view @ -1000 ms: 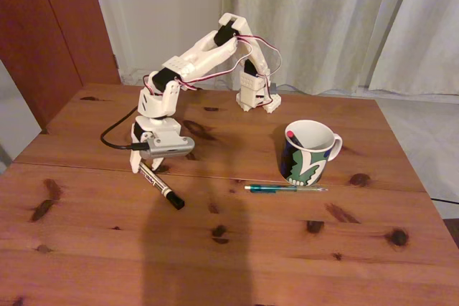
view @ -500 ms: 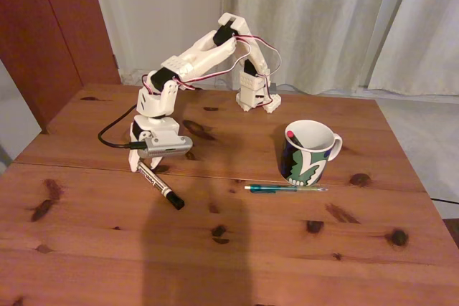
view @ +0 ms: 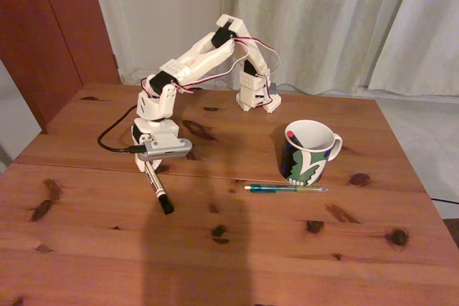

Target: Clean up the desk and place the pens and markers into the cup

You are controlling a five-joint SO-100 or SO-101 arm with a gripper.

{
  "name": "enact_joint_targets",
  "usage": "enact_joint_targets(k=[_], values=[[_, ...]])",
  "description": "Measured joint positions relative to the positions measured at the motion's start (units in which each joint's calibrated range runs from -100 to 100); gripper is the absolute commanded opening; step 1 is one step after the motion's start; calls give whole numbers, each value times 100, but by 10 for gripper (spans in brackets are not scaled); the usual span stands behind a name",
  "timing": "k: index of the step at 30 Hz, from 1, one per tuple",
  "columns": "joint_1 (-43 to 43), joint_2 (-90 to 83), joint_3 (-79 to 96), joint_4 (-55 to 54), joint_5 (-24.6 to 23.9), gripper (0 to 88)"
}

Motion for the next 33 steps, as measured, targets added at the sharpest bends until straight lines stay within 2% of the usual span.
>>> enact_joint_targets(k=[14,24,33], values=[[0,-263,255,83,-44,7],[-594,-2466,2072,116,-1050,7],[-1533,-4729,3448,116,-2232,7]])
